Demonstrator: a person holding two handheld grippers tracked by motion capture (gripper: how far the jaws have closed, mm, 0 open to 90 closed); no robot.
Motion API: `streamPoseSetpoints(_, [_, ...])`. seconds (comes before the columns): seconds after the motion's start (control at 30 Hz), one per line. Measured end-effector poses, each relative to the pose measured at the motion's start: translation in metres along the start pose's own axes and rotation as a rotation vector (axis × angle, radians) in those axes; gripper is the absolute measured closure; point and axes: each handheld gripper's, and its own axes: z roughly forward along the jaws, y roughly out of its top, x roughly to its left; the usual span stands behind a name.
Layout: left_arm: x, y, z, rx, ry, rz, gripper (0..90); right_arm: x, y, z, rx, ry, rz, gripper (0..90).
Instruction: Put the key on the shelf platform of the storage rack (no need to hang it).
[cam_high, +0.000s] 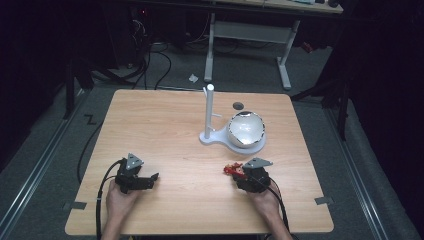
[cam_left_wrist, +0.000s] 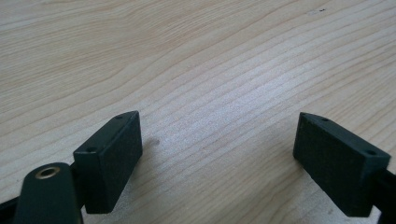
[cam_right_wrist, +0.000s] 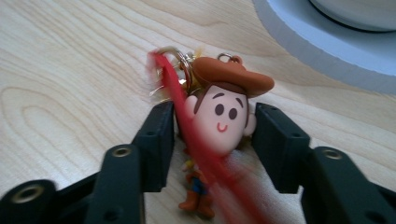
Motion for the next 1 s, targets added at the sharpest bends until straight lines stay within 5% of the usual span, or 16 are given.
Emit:
streamPoseSetpoints(0.4, [0.0, 0.0, 0.0, 0.0, 0.0, 0.0, 15.7, 0.001, 0.0, -0.001, -0.027, 0.017, -0.01, 52.9])
streamPoseSetpoints(1.0, [0.0, 0.0, 0.0, 0.0, -0.001, 0.0, 15.9, -0.01, -0.002, -0.035, -0.09, 0.025, 0.028, 53.3])
